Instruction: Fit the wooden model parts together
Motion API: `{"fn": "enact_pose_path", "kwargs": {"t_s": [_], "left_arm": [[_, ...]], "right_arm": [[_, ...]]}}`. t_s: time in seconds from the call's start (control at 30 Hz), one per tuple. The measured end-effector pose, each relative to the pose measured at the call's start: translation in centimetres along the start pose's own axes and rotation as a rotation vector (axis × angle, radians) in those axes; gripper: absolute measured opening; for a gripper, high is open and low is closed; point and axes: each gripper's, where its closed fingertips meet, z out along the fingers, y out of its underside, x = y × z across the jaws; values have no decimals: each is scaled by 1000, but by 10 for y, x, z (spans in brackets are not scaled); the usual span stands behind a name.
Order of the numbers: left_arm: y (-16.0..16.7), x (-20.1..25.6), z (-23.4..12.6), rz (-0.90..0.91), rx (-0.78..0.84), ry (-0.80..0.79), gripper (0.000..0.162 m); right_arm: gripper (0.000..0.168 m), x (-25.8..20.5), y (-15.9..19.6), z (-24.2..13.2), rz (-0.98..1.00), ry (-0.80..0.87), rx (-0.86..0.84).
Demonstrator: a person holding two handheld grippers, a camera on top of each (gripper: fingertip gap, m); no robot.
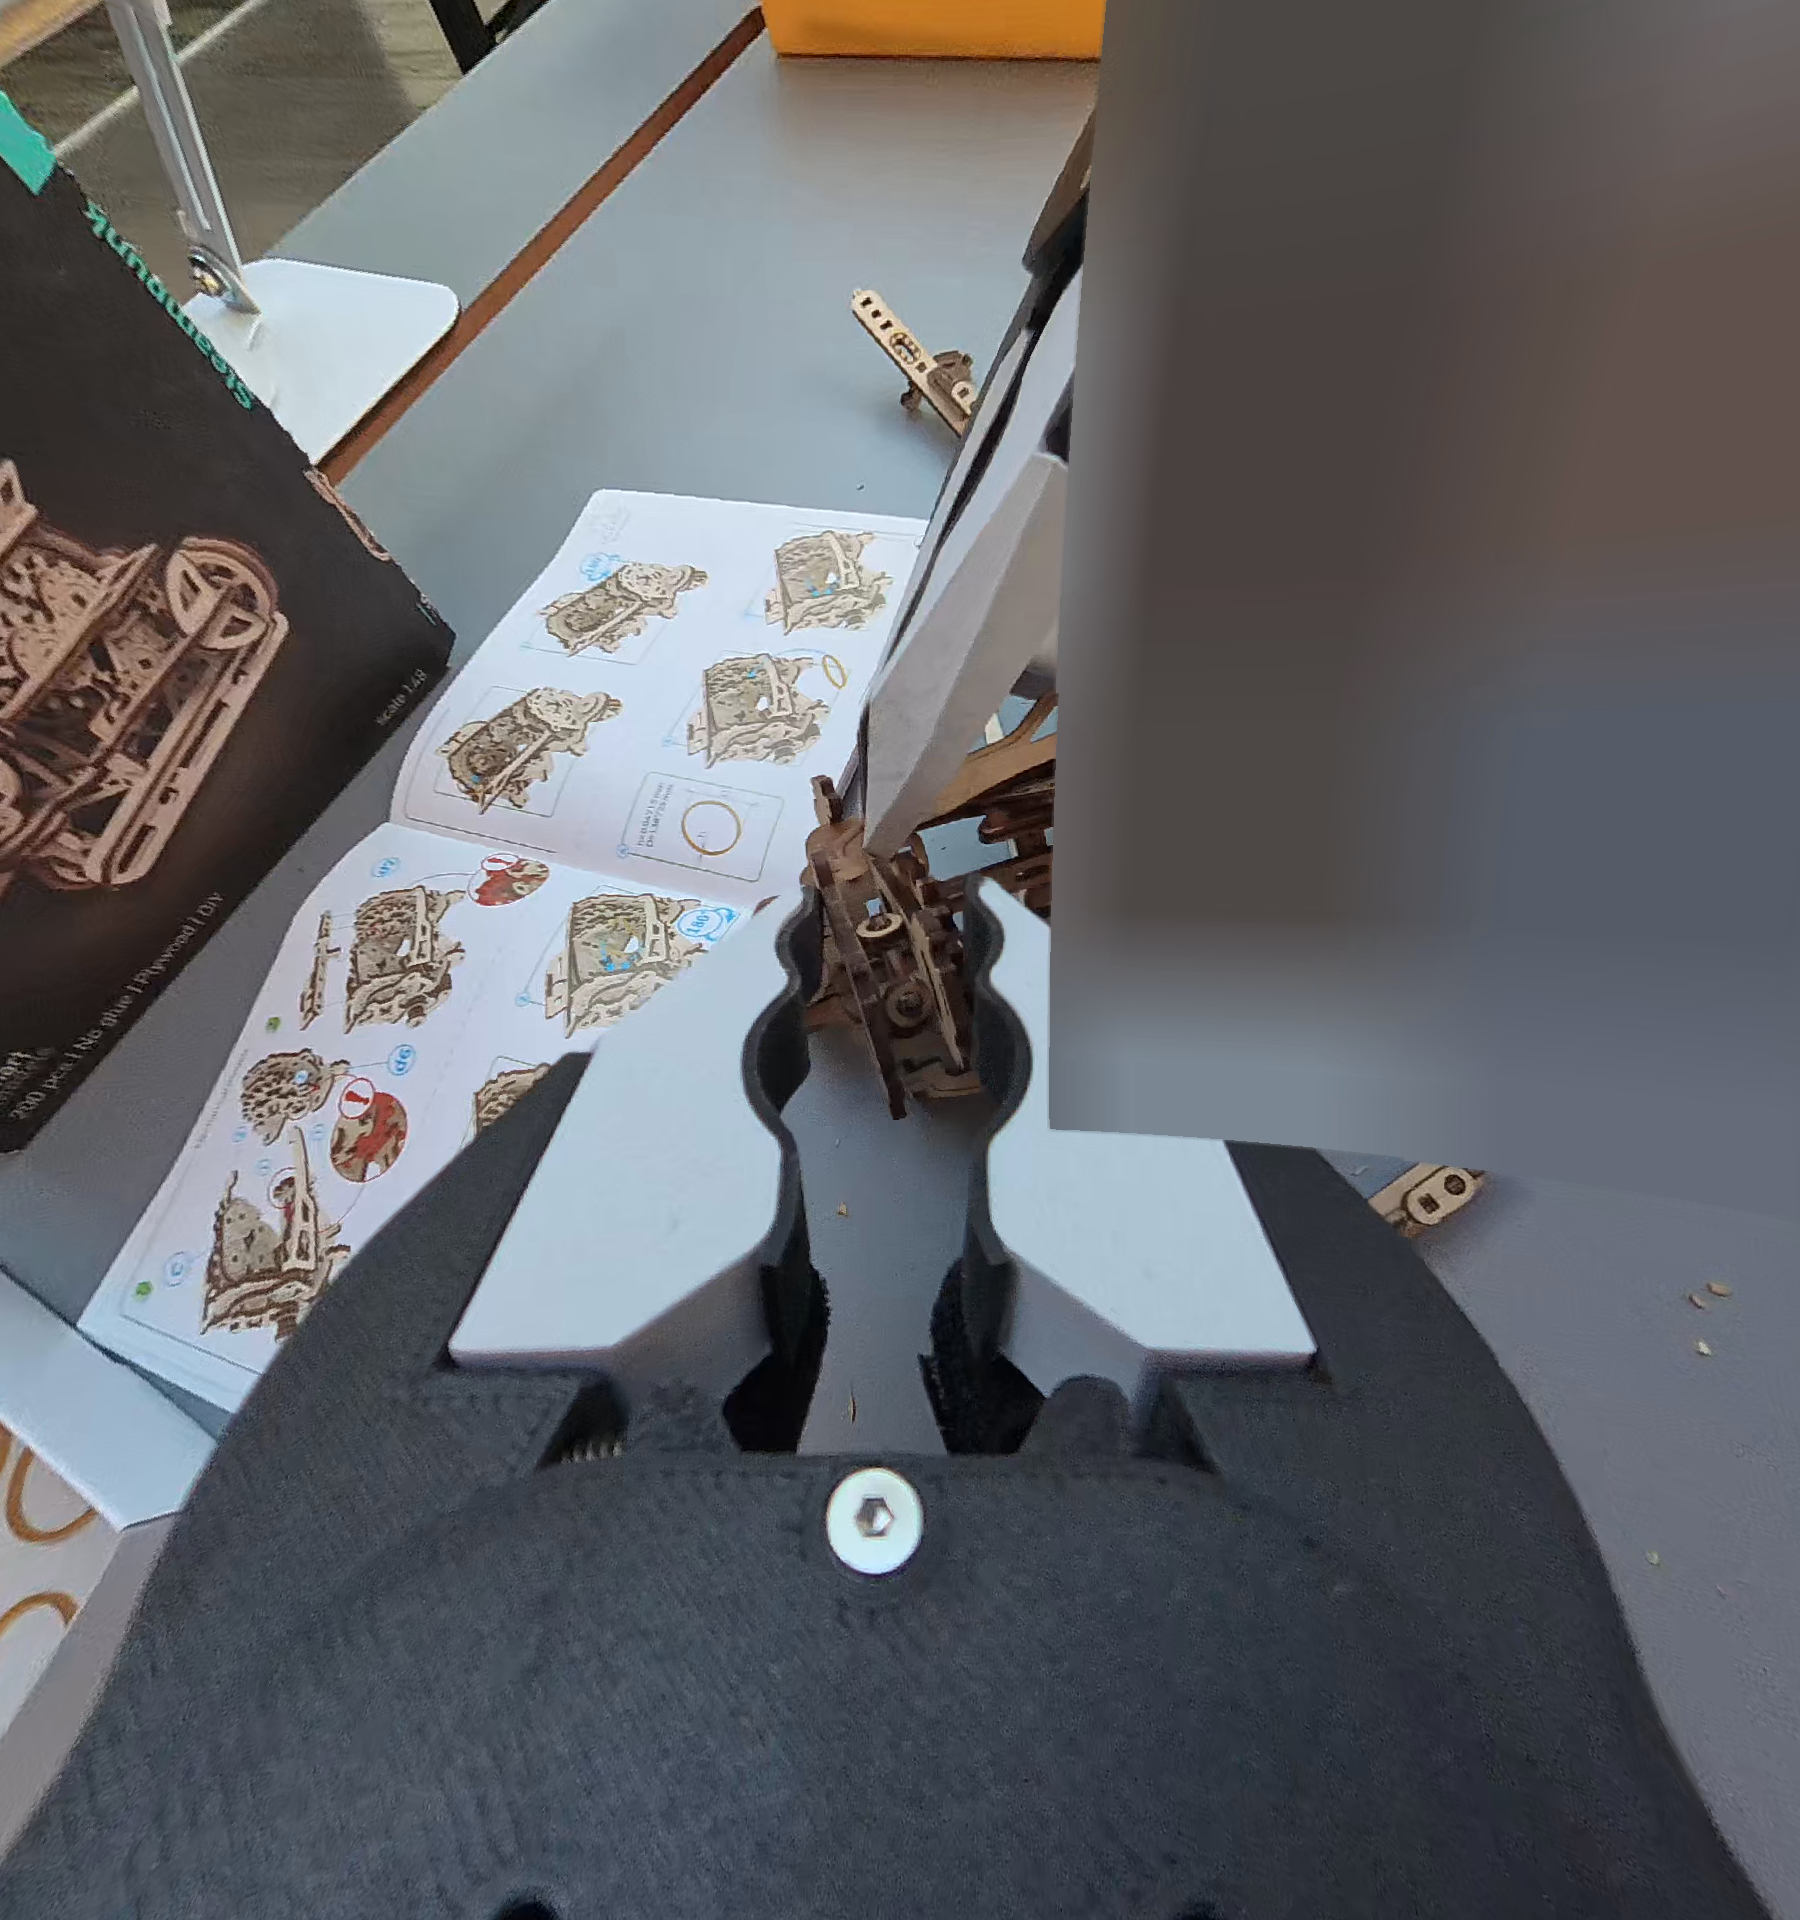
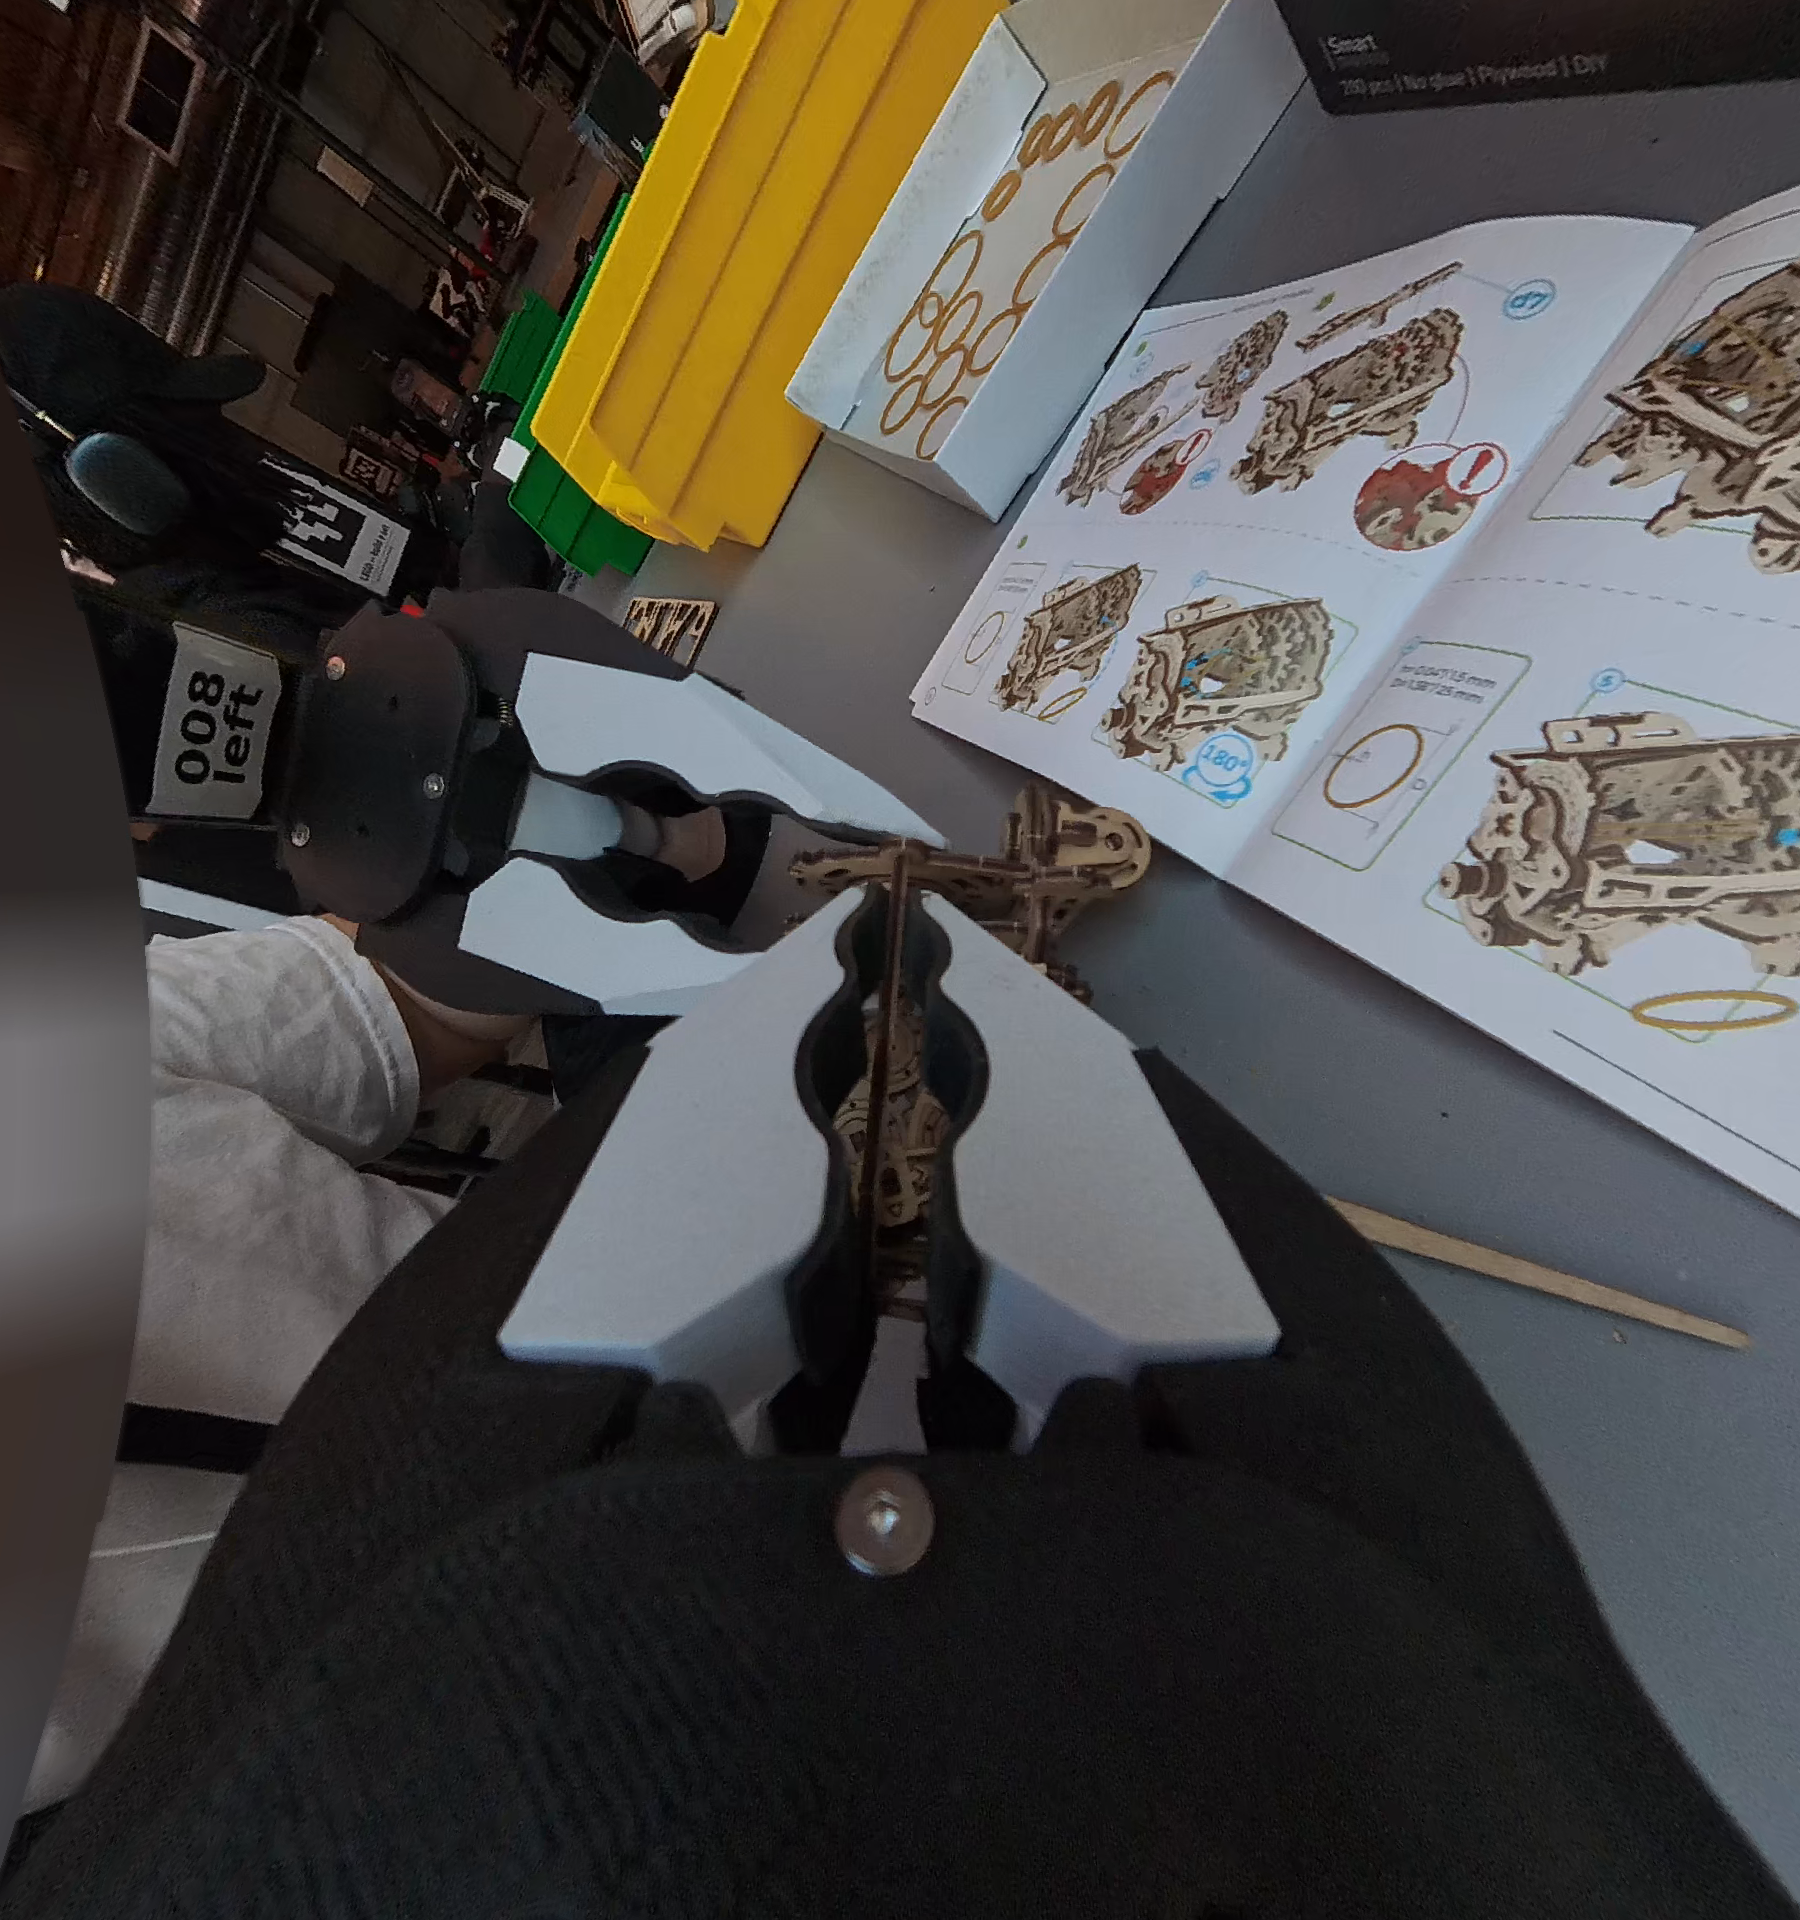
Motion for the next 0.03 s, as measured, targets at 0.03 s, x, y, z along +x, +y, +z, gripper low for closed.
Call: {"fn": "enact_pose_path", "kwargs": {"t_s": [0.03], "left_arm": [[0,-1,0,-9,-1,-8,24]], "right_arm": [[1,1,-1,0,4,-4,3]]}}
